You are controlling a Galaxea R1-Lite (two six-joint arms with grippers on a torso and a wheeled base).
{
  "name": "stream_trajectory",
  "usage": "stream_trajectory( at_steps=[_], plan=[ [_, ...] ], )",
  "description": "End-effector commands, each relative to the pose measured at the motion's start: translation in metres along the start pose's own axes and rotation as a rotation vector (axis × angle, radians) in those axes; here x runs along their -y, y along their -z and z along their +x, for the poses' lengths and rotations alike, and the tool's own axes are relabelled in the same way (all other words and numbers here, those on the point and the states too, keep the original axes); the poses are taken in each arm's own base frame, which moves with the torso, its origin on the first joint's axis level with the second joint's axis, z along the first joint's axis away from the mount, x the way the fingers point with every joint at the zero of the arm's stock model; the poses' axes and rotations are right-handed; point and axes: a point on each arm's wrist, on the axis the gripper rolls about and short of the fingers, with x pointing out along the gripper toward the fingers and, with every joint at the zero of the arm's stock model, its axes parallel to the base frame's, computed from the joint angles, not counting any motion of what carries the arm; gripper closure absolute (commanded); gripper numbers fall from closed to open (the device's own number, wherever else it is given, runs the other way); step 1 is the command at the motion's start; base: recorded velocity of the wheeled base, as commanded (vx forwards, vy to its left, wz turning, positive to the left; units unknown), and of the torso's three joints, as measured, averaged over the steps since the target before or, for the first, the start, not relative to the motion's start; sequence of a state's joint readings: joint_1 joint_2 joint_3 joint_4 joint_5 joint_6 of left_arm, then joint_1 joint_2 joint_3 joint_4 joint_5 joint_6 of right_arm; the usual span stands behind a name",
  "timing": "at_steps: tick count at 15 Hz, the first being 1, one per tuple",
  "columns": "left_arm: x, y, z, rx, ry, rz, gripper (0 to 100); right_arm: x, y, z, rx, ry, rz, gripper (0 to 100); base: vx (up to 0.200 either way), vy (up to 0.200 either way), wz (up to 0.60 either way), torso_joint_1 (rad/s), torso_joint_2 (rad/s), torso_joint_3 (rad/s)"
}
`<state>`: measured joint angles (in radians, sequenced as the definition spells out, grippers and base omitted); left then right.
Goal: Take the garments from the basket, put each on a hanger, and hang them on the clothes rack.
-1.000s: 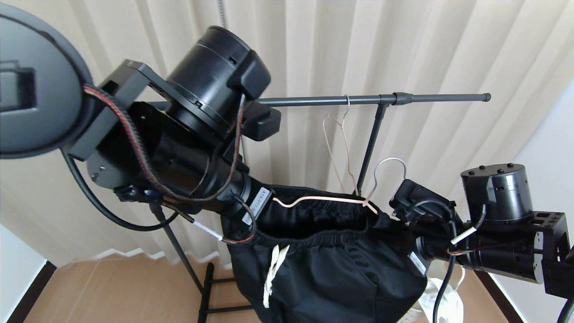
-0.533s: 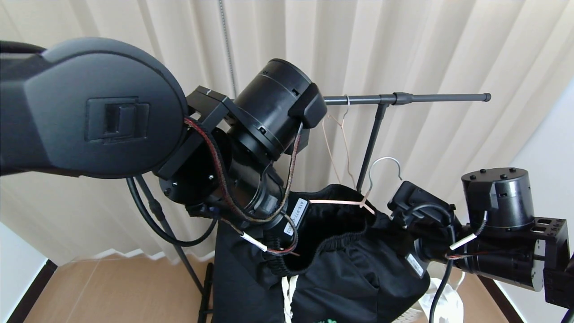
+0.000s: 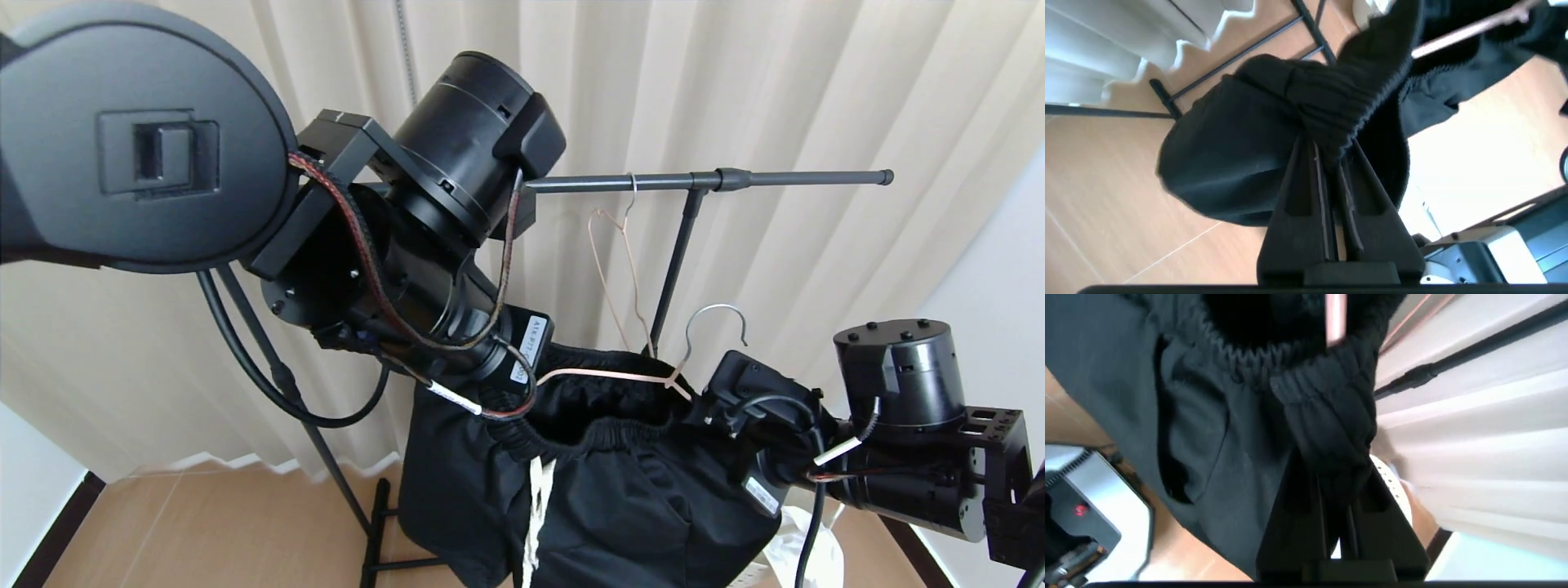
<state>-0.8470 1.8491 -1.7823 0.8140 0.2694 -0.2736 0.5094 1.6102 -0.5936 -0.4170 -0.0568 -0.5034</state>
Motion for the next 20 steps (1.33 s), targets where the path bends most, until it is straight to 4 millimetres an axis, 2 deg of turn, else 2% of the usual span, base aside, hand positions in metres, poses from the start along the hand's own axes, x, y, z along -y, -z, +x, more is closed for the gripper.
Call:
stream_trajectory(
  at_steps=[1, 3, 6, 8, 10, 13, 15, 20],
  plan=[
    [-0.016, -0.001, -0.007, 0.000, -0.030, -0.030, 100, 0.012, 0.007, -0.001, -0.025, 0.042, 0.001, 100, 0.000, 0.000, 0.00, 0.000, 0.00, 0.000],
    [-0.034, 0.003, -0.008, -0.030, -0.076, -0.041, 100, 0.026, 0.014, -0.004, -0.046, 0.101, 0.002, 100, 0.000, 0.000, 0.00, 0.000, 0.00, 0.000],
    [-0.039, 0.014, -0.012, -0.076, -0.087, 0.028, 100, 0.034, 0.013, -0.003, -0.089, 0.219, 0.012, 100, 0.000, 0.000, 0.00, 0.000, 0.00, 0.000],
    [-0.025, 0.018, -0.012, -0.086, -0.054, 0.069, 100, 0.033, 0.012, 0.008, -0.089, 0.286, 0.011, 100, 0.000, 0.000, 0.00, 0.000, 0.00, 0.000],
    [-0.014, 0.019, -0.007, -0.096, -0.031, 0.092, 100, 0.028, 0.006, 0.015, -0.047, 0.283, 0.001, 100, 0.000, 0.000, 0.00, 0.000, 0.00, 0.000],
    [0.014, 0.016, 0.012, -0.123, 0.014, 0.061, 100, 0.020, 0.000, 0.019, -0.006, 0.274, 0.002, 100, 0.000, 0.000, 0.00, 0.000, 0.00, 0.000],
    [0.025, 0.015, 0.023, -0.138, 0.018, 0.035, 100, 0.019, -0.002, 0.019, 0.002, 0.273, 0.012, 100, 0.000, 0.000, 0.00, 0.000, 0.00, 0.000],
    [0.030, 0.016, 0.026, -0.155, 0.049, 0.025, 100, 0.012, -0.009, 0.019, 0.021, 0.279, 0.020, 100, 0.000, 0.000, 0.00, 0.000, 0.00, 0.000]
  ],
)
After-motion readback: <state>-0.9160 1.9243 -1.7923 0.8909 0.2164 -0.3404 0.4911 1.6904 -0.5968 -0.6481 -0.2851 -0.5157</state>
